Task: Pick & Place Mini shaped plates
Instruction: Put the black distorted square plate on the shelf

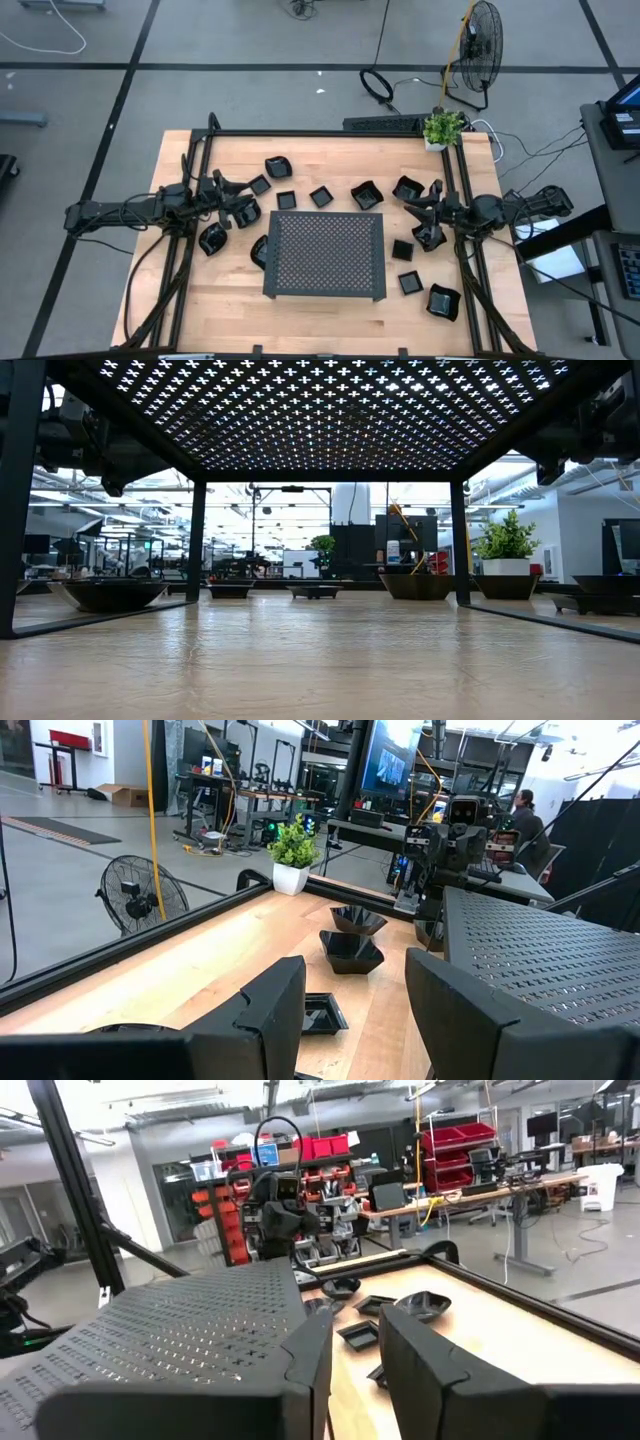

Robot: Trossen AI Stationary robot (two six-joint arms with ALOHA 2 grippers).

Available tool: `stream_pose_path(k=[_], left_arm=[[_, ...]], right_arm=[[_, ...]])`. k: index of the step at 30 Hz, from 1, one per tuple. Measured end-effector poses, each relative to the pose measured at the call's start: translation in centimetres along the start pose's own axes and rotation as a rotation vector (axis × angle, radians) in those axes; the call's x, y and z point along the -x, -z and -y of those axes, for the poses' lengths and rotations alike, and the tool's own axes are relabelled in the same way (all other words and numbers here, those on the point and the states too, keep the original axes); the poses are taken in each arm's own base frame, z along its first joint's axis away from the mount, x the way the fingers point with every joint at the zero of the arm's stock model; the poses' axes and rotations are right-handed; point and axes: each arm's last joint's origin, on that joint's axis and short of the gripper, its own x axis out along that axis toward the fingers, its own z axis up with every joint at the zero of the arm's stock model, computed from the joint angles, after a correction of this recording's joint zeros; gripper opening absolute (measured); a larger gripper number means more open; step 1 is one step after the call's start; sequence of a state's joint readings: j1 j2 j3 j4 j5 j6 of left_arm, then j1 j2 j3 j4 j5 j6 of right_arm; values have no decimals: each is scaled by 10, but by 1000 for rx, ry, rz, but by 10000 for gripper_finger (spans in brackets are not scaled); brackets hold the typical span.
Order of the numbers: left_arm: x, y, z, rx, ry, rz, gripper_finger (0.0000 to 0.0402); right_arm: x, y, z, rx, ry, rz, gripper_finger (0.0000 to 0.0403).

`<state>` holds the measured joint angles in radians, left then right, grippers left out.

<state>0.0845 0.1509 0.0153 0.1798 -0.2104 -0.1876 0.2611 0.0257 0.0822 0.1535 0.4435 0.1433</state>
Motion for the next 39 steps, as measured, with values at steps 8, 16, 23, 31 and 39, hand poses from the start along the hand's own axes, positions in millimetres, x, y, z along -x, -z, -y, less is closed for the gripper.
stream_pose_path(k=[8,16,23,31,39], left_arm=[[0,0,0,0,0,0,177],[0,0,0,0,0,0,177],[0,0,0,0,0,0,177],[0,0,0,0,0,0,177],[0,0,0,0,0,0,177]], right_arm=[[0,-12,-3,-44,-59,114,77],[-6,-43,-27,-62,-491,262,182],[-50,-95,-73,63,-492,-95,271],[-79,-141,-112,172,-83,-820,262],[-60,-109,-125,-8,293,-1424,247]])
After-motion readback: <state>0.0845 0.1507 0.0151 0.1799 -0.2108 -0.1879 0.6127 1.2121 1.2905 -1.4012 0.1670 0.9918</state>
